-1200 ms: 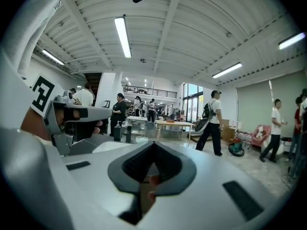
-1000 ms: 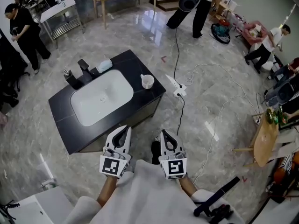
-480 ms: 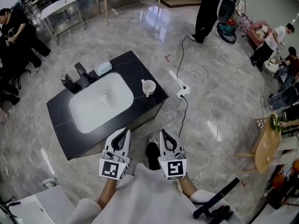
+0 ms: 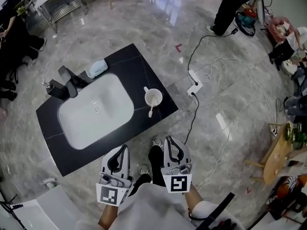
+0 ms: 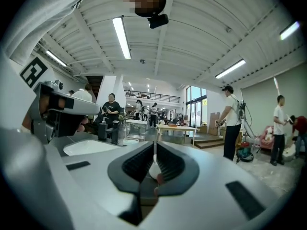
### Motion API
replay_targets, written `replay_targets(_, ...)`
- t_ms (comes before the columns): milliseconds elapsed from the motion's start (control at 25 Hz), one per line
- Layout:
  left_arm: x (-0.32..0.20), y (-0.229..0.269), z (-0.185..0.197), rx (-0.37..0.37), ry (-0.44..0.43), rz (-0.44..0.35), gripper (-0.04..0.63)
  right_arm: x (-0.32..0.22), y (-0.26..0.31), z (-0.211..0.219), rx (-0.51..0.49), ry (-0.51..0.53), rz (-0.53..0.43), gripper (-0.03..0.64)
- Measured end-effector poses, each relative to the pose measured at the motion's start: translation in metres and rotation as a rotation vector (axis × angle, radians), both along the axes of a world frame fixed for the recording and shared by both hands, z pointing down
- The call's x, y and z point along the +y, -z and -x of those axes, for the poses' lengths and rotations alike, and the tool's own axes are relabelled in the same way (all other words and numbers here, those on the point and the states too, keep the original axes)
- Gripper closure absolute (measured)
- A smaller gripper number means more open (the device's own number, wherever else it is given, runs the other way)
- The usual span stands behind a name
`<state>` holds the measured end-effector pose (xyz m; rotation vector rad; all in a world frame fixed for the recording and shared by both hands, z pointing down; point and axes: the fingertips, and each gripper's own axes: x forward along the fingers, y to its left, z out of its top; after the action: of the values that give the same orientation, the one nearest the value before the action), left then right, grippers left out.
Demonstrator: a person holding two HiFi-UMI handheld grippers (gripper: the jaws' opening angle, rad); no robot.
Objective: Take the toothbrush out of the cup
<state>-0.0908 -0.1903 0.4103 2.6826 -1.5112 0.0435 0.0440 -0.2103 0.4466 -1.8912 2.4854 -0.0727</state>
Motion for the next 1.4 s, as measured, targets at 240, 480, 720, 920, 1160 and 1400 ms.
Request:
replay_targets(240, 0.004, -0.049, 0.005, 0.034, 0.061, 0.141, 0.6, -0.011, -0.079, 0.016, 0.122, 0.071, 0.148, 0.567)
replay_targets(480, -0.003, -0.069, 0.006, 0.043, 0.062, 0.169, 0.6, -0.037, -0.112, 0.033, 0.161, 0.062, 0.155, 0.431)
replay_targets(720, -0.008, -0.078, 0.006, 0.046, 0.067, 0.181, 0.6, -0.071, -0.104, 0.041, 0.143, 0.039, 0.065, 0.43)
replay_targets(920, -0.013, -0.086, 0.008, 0.053, 0.078, 0.197, 0.6, -0.081, -0.101, 0.045, 0.146, 0.052, 0.036, 0.43)
replay_targets(1160, -0.014, -0.091, 0.008, 0.053, 0.081, 0.209, 0.6, -0.086, -0.098, 0.047, 0.145, 0.048, 0.016, 0.431)
replay_targets(1400, -0.014, -0.093, 0.01, 0.045, 0.089, 0.216, 0.6, -0.092, -0.096, 0.049, 0.137, 0.04, 0.01, 0.431)
